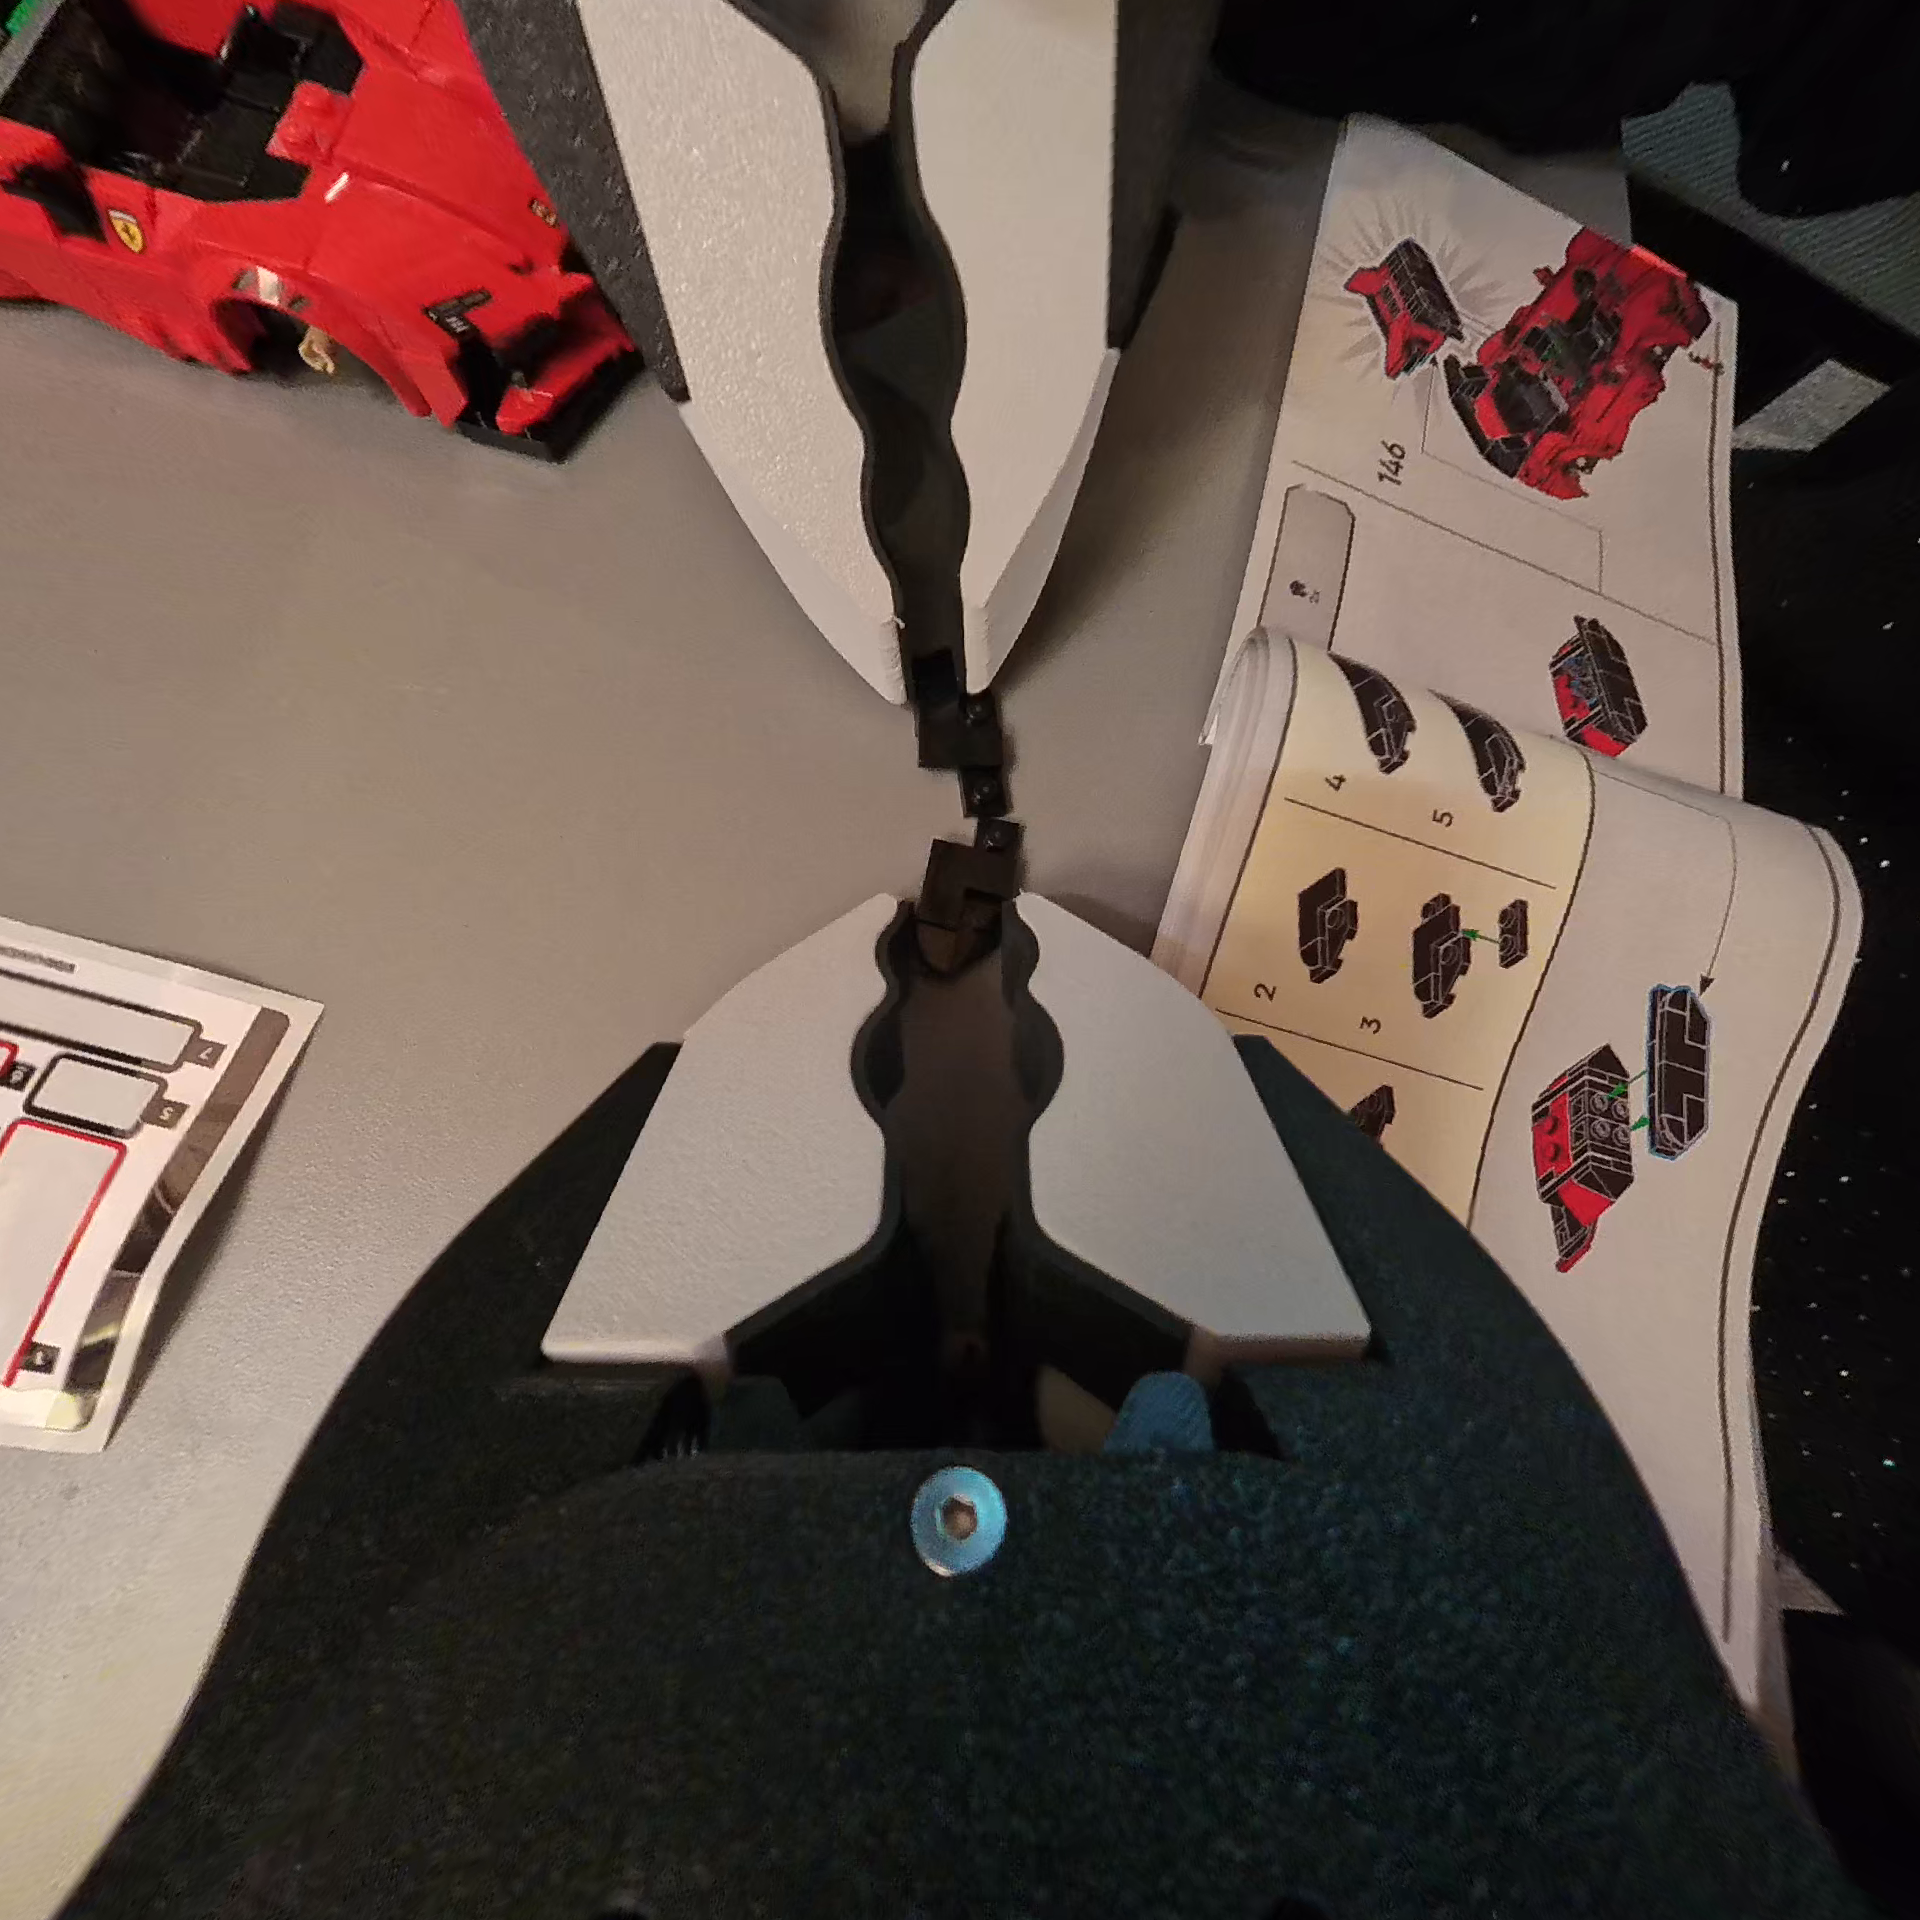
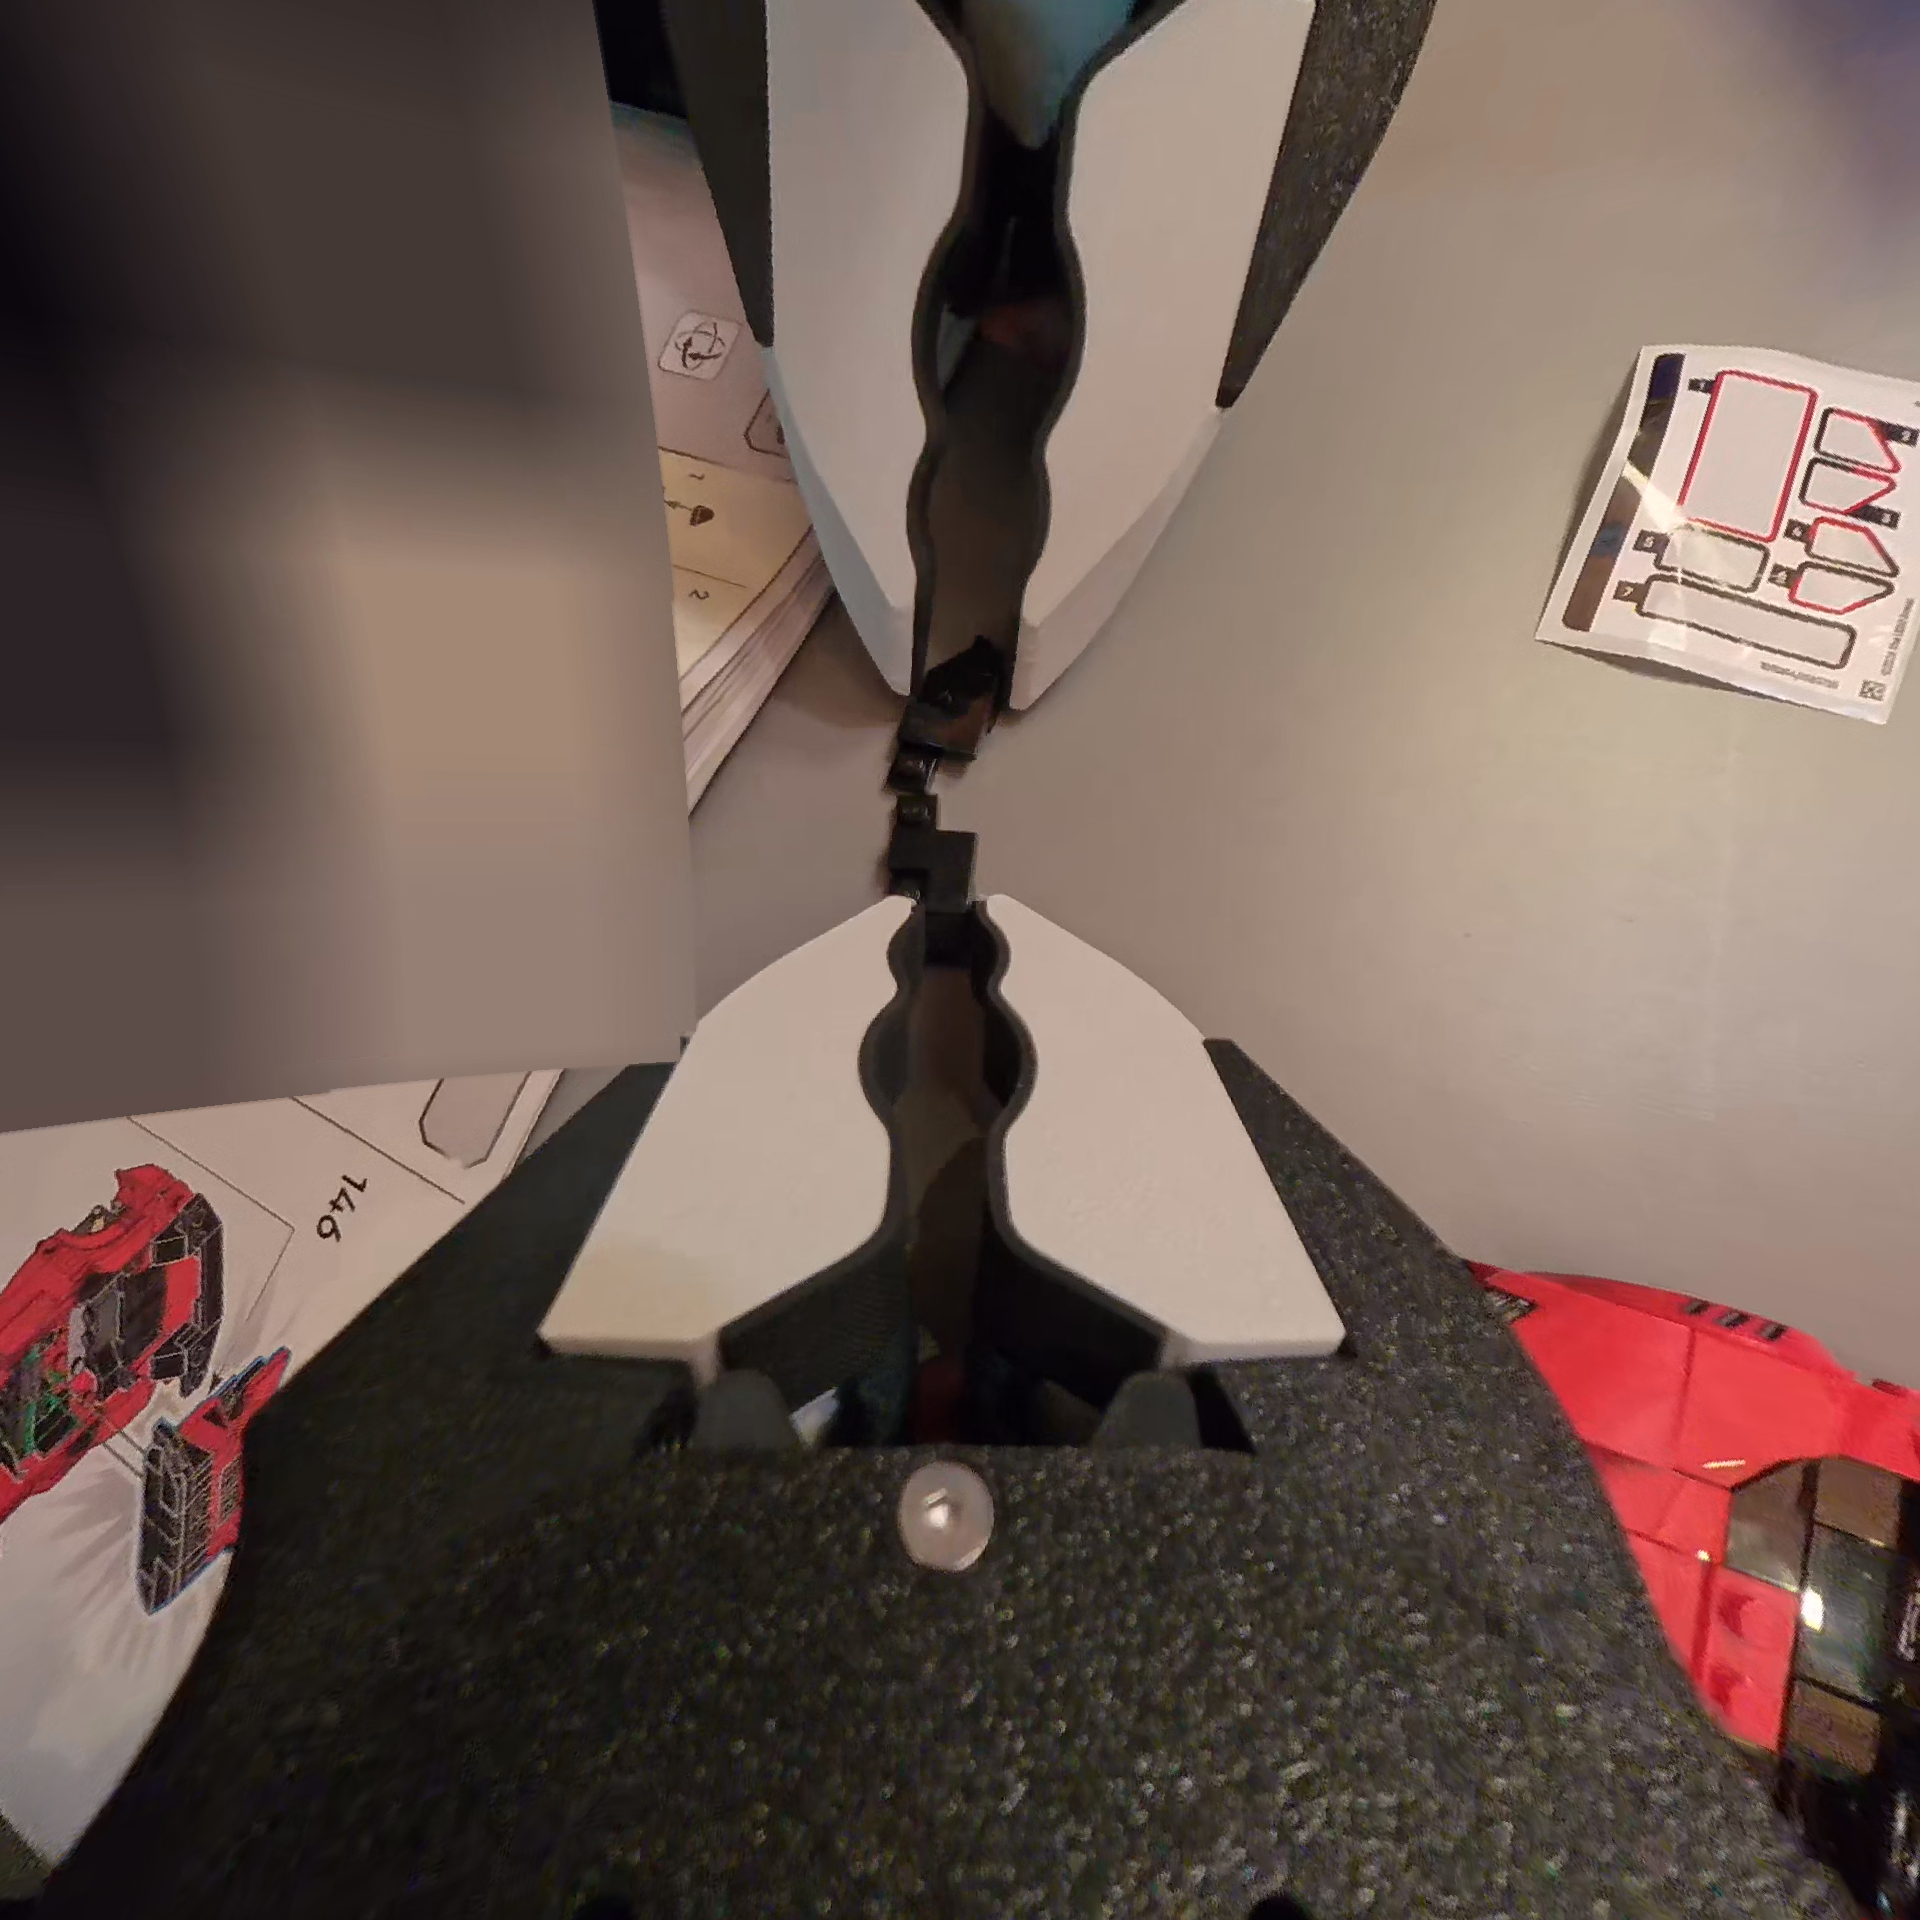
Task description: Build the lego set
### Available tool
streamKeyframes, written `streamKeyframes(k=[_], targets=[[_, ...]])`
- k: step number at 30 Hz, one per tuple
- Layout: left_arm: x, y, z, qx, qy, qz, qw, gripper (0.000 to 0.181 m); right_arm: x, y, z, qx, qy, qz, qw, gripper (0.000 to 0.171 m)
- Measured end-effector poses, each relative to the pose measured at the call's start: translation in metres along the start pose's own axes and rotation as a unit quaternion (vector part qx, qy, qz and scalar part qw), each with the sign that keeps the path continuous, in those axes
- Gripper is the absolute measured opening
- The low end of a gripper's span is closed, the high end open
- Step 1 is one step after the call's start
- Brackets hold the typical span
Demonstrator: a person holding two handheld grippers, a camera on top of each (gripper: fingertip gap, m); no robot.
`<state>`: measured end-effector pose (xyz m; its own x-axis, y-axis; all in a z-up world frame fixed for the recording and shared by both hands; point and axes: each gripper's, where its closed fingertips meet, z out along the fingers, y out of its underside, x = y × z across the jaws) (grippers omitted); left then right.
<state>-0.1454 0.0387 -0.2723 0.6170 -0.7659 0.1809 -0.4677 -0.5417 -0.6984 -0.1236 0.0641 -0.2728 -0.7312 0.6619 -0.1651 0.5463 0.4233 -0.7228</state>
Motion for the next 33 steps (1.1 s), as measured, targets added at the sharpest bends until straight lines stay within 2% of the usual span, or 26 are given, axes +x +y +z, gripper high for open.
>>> streamKeyframes(k=[7, 13, 17, 28, 33], targets=[[0.000, -0.001, 0.000, 0.000, 0.000, -0.034, 0.999, 0.015, -0.003, 0.001, 0.000, -0.008, -0.007, 0.016, 1.000, 0.011], [0.000, -0.002, -0.001, 0.007, 0.006, -0.039, 0.999, 0.029, -0.005, 0.001, -0.001, -0.004, -0.016, 0.019, 1.000, 0.017], [0.000, -0.001, -0.002, 0.008, 0.005, -0.029, 1.000, 0.032, -0.006, -0.001, -0.003, 0.003, -0.016, 0.016, 1.000, 0.019], [0.007, -0.001, 0.000, 0.003, 0.014, 0.004, 1.000, 0.030, -0.010, 0.000, 0.001, -0.013, -0.017, -0.005, 1.000, 0.022], [0.005, -0.002, 0.003, 0.001, 0.004, 0.012, 1.000, 0.017, -0.008, -0.002, 0.004, -0.015, -0.003, -0.020, 1.000, 0.015]])
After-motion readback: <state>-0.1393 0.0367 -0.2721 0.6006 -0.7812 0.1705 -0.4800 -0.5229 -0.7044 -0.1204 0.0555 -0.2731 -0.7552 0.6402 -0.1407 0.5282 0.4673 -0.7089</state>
